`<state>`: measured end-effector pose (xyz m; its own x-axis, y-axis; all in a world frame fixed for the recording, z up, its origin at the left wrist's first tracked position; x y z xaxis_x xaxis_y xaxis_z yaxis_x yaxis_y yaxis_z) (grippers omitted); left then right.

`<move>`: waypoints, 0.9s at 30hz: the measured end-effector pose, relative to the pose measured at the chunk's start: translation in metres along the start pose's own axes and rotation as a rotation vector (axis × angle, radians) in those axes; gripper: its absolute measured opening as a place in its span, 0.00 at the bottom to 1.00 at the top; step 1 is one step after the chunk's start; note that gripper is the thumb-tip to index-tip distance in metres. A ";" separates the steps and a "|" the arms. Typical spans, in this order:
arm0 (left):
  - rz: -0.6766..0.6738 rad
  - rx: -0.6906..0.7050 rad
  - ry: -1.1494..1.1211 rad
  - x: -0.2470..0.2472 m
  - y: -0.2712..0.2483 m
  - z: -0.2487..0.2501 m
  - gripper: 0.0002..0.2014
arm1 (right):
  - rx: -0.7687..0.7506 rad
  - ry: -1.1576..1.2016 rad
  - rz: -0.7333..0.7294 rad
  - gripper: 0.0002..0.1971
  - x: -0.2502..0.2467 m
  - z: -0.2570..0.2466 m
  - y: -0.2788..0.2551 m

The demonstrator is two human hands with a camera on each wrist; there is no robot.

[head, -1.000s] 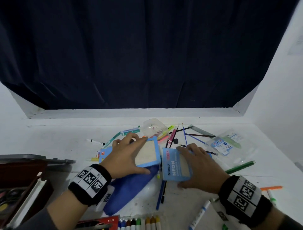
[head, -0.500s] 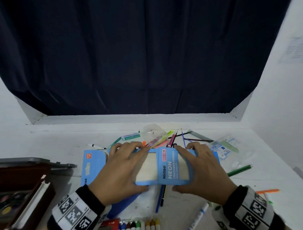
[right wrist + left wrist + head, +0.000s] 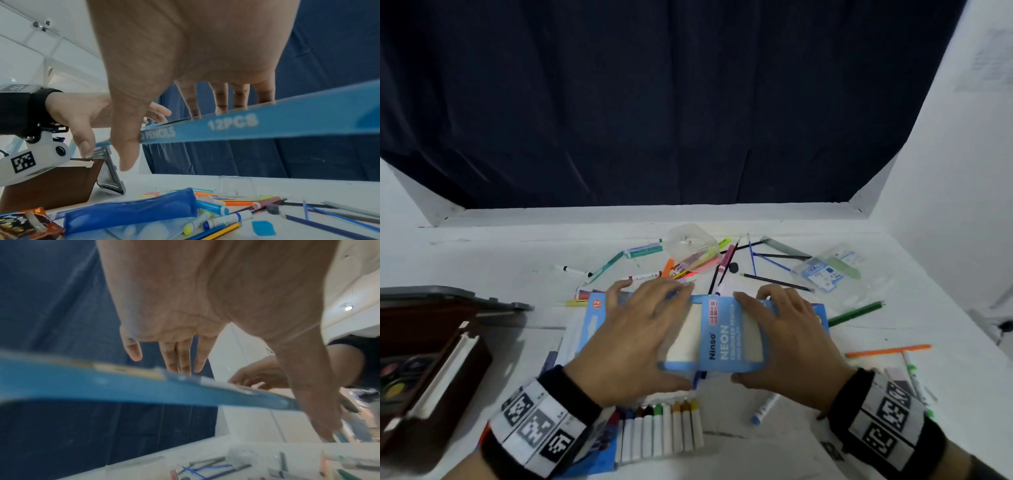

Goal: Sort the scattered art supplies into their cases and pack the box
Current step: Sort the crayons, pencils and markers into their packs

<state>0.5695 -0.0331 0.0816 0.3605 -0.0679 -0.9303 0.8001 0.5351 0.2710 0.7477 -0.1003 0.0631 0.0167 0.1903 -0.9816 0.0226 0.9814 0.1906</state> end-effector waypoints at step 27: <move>0.426 -0.436 -1.311 0.044 -0.005 0.002 0.21 | 0.216 0.556 -0.131 0.54 0.039 -0.020 -0.027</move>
<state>0.5819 -0.0401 0.0396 0.8932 -0.4215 0.1568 0.4010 0.9042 0.1468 0.7274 -0.1183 0.0192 -0.5228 0.1099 -0.8454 0.1926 0.9812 0.0085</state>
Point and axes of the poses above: each hand's wrist, its own y-axis towards the middle knuckle, its own x-axis out of the palm, z = x × y, the point moved 8 cm from there along y, towards the middle knuckle, and after that the axes turned 11 degrees about -y, right-handed, at the moved point
